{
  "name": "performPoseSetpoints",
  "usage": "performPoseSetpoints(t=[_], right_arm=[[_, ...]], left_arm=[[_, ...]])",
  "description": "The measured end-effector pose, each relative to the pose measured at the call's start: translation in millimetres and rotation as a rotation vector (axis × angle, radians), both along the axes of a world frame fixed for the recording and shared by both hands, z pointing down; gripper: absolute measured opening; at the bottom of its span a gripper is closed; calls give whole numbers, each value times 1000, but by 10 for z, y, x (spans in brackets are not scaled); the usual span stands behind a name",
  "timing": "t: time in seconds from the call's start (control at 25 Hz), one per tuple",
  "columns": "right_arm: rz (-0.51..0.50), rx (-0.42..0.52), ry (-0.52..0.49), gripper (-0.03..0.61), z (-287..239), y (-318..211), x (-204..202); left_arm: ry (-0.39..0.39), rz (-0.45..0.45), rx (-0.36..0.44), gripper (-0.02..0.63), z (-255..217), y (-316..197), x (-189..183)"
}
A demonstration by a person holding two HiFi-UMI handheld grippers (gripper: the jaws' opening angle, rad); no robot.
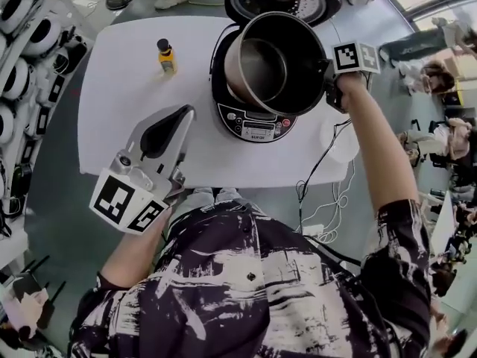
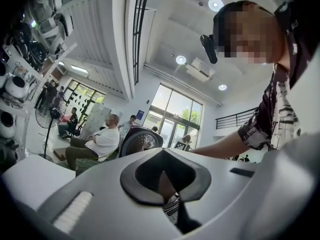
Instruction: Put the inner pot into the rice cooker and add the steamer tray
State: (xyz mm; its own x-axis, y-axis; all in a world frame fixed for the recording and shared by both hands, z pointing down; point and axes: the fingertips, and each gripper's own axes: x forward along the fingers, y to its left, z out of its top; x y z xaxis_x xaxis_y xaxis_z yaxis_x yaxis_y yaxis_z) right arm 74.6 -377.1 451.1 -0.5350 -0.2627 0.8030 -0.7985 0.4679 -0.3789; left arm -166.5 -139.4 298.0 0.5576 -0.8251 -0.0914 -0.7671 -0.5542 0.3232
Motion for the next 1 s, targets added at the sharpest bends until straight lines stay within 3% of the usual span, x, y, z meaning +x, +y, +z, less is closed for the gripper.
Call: performPoseSetpoints(t=[0.44, 0.64, 1.0], right_arm=[[56, -30, 172, 8, 602, -144, -58], [70, 7, 285, 6, 776, -164, -10], [-21, 76, 488, 8, 913, -155, -20]], left_arm=[[9, -63, -18, 5, 116, 68, -420], [9, -62, -28, 5, 160, 53, -469], [17, -41, -24, 5, 155, 12, -438]])
